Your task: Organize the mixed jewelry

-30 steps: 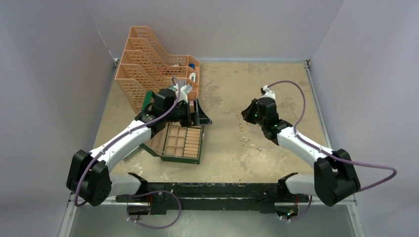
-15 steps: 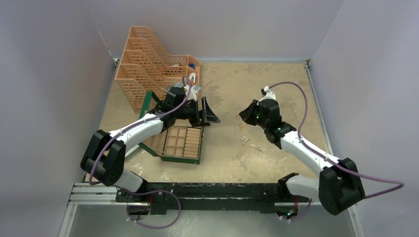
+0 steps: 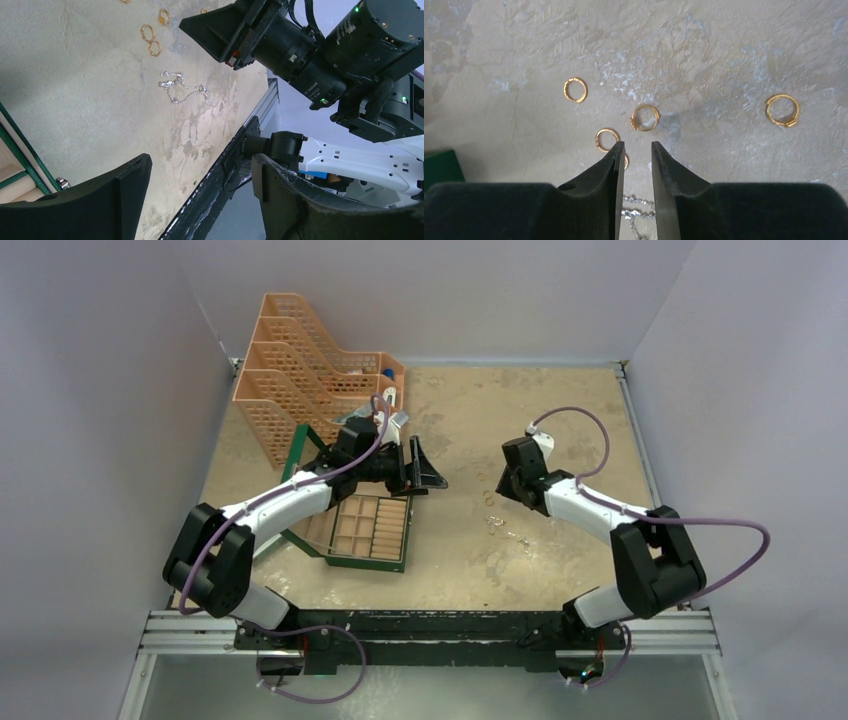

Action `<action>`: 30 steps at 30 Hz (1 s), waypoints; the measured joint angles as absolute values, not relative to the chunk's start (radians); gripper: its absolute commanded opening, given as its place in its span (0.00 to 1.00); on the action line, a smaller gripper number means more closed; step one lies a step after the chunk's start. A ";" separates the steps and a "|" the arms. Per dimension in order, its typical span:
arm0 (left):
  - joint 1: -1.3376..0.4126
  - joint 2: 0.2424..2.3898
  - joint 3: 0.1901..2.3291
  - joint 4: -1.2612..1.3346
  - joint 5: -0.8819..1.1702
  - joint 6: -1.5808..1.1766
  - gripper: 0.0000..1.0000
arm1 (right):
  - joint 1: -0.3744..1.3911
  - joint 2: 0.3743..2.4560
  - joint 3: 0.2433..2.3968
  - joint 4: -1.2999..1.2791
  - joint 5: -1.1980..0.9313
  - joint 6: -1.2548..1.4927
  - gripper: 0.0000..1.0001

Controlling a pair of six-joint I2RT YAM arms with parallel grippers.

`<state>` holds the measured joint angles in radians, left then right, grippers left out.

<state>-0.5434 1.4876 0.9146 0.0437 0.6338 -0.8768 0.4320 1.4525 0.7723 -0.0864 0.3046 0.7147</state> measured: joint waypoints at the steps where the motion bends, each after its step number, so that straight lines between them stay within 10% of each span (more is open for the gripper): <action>1: -0.545 1.488 0.915 0.044 0.632 -0.877 0.72 | 0.432 1.466 0.782 -0.087 0.314 0.715 0.28; 30: -0.546 1.474 0.913 -0.009 0.606 -0.854 0.66 | 0.432 1.650 0.869 -0.058 0.323 0.603 0.11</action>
<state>-0.5465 1.4738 0.9127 -0.0093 0.6060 -0.8536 0.4324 1.6501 0.8692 -0.0578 0.3225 0.6025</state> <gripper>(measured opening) 0.667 0.120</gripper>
